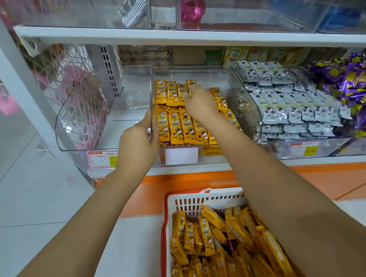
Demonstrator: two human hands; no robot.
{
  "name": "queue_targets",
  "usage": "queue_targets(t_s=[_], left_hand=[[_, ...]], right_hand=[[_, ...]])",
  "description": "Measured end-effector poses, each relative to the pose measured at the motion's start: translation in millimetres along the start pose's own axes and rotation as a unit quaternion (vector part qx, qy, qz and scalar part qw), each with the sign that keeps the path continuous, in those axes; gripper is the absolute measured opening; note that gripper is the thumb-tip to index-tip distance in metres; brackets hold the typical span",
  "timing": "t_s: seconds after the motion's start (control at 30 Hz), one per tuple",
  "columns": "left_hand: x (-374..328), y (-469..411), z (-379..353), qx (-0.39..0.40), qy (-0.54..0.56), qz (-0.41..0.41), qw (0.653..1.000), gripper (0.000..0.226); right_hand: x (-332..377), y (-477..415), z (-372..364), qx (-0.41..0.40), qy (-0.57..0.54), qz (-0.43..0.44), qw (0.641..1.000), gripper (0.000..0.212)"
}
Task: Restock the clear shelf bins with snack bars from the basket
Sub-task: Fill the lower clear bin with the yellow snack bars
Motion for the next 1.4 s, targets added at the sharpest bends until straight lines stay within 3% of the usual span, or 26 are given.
queue_targets(t_s=[0.07,0.17,0.27,0.33,0.43,0.57,0.67,0.8,0.87,0.97,1.1,1.2,1.3,1.4], left_hand=[[1.0,9.8,2.7,-0.021,0.054,0.007,0.998,0.045],[-7.1,21.3,11.5,-0.075,0.146,0.013,0.986,0.03],[-19.1,33.7,11.6,-0.046,0.153,-0.031,0.987,0.034],[-23.9,43.1,0.2,0.033,0.118,-0.043,0.992,0.04],[-19.7,66.1,-29.6,0.234,0.018,-0.007,0.972,0.037],[13.4,102.0,-67.3,0.458,-0.111,0.043,0.881,0.031],[35.0,126.4,-84.0,0.543,-0.167,0.072,0.82,0.03],[43.7,141.3,-97.1,0.551,-0.15,0.131,0.81,0.03],[43.5,143.6,-104.0,0.549,-0.123,0.152,0.812,0.025],[36.9,143.5,-105.9,0.553,-0.138,0.15,0.808,0.033],[33.7,139.6,-105.6,0.549,-0.143,0.138,0.812,0.028],[35.1,137.6,-106.0,0.546,-0.15,0.134,0.813,0.021],[34.2,135.6,-105.1,0.533,-0.136,0.135,0.824,0.017],[35.9,133.7,-106.8,0.535,-0.144,0.136,0.821,0.032]], right_hand=[[-6.2,26.0,8.1,-0.047,-0.025,0.034,0.998,0.026],[-19.7,82.2,6.9,-0.054,-0.019,0.063,0.996,0.032],[-38.7,137.5,-6.3,-0.027,-0.009,0.073,0.997,0.039],[-52.2,164.5,-16.4,-0.003,-0.002,0.067,0.998,0.042],[-75.4,198.6,-41.2,0.038,0.053,0.024,0.998,0.038],[-122.5,209.5,-105.3,0.217,0.142,-0.069,0.963,0.026],[-153.5,210.8,-138.0,0.314,0.135,-0.125,0.931,0.048],[-170.2,212.3,-159.1,0.367,0.091,-0.186,0.907,0.085],[-170.5,213.7,-166.0,0.397,0.11,-0.201,0.889,0.088],[-161.6,214.6,-165.9,0.394,0.098,-0.248,0.88,0.064],[-160.4,206.5,-168.2,0.341,0.122,-0.241,0.901,0.036],[-158.1,206.0,-172.5,0.351,0.072,-0.236,0.903,0.032],[-152.7,213.9,-176.6,0.353,0.046,-0.294,0.887,0.022],[-149.9,222.2,-181.3,0.347,0.029,-0.308,0.885,0.027]])
Point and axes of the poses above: each hand's wrist, its own y-axis away from the middle knuckle, its own z-axis out of the back of the hand, x = y × z, the point moved 2 cm from there along -y, towards the middle knuckle, and after that the axes turned 10 degrees about x, right-handed, at the moved point
